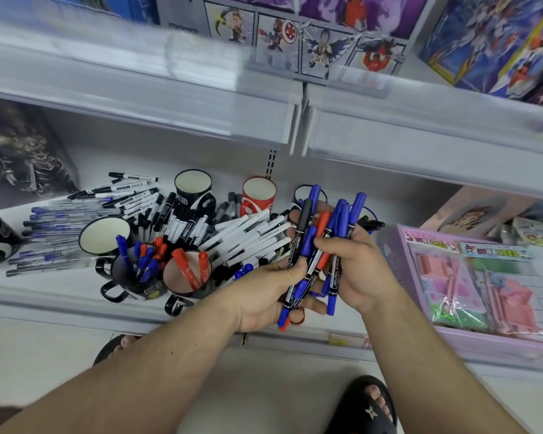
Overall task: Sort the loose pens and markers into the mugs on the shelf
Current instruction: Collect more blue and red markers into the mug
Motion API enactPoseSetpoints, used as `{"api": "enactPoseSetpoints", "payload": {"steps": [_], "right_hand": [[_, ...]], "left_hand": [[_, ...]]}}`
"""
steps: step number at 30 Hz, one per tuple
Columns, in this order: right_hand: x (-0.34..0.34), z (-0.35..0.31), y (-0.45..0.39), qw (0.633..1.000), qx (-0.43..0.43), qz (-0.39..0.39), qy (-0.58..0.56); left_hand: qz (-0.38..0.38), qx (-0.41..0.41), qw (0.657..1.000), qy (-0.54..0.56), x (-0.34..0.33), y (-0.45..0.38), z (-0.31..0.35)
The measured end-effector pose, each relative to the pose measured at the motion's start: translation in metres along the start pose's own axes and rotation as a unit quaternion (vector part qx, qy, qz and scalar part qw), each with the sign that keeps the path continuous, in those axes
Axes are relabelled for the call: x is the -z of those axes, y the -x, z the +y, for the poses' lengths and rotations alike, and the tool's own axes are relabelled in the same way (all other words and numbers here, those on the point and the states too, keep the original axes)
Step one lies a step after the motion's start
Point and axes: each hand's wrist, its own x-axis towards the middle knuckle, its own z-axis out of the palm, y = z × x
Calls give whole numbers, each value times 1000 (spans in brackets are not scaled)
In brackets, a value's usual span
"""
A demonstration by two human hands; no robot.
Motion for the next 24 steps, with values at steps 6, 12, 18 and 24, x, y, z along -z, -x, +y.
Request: {"api": "enactPoseSetpoints", "payload": {"steps": [6, 12, 18, 24], "right_hand": [[6, 5, -1, 999, -17, 15, -26], [2, 11, -1, 998, -4, 62, 6], [-4, 21, 2, 994, -6, 97, 43], [-23, 36, 2, 989, -19, 137, 57]], "left_hand": [[5, 9, 1000, 5, 0, -2, -1], [-1, 27, 1000, 11, 1, -1, -1], [21, 3, 966, -256, -11, 3, 4], [33, -39, 919, -391, -2, 12, 17]]}}
